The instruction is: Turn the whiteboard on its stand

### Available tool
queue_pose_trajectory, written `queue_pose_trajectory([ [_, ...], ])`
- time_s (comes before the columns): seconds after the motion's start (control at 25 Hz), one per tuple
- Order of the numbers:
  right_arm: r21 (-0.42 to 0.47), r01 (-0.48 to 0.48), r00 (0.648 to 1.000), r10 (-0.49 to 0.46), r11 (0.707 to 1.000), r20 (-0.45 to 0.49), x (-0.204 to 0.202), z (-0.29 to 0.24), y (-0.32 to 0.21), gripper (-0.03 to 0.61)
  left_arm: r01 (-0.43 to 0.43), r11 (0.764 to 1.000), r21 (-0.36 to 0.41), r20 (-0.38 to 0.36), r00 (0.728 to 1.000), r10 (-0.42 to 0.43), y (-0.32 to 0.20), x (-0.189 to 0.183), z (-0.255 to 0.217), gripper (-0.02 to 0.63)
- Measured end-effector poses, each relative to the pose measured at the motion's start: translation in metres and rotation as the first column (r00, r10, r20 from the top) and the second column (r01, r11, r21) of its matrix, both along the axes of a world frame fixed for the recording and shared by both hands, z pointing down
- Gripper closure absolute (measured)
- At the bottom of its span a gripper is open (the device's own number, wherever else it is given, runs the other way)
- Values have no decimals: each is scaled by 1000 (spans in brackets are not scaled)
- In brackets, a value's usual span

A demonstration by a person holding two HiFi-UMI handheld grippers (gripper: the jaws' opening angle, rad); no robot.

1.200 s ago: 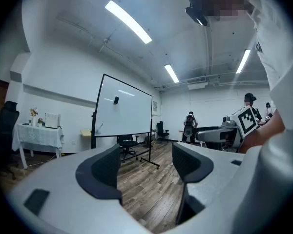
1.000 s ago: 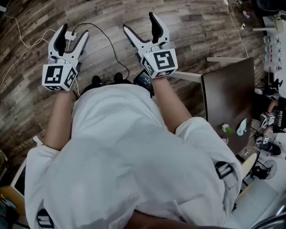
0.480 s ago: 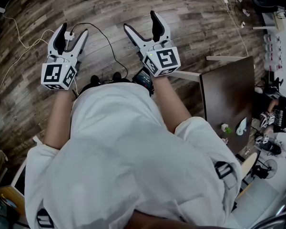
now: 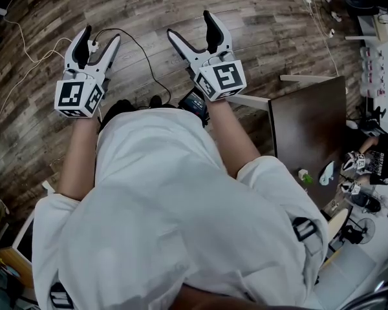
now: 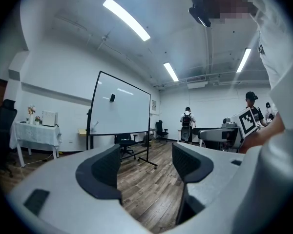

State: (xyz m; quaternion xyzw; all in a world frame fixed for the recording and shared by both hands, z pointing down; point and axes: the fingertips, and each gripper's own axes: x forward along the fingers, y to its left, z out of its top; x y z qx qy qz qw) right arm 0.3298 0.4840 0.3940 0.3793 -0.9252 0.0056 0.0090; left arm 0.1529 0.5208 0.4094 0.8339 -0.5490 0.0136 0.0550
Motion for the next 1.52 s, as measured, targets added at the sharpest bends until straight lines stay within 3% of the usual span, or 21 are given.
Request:
queue_pose_trajectory([
  [0.52,-38,4,1000,-5,999,-11,8,10,-7,192,48,999,0,-20,999,-48,-2,-11,1,298],
  [0.84,-38,-6,999,5,999,-32,0,13,-30,192,59,998,-3,-46,997,-59,-30,-28,15,298],
  [1.08,-61,-9,1000,8,998,-23,-13,19,-89,192,65,998,-1,-52,997,-65,-90,-46,20,298],
  [1.52,-49,-9,999,6,999,-53,-70,5,-247,192,76,997,4,-59,995,-76,-247,-108,12,298],
])
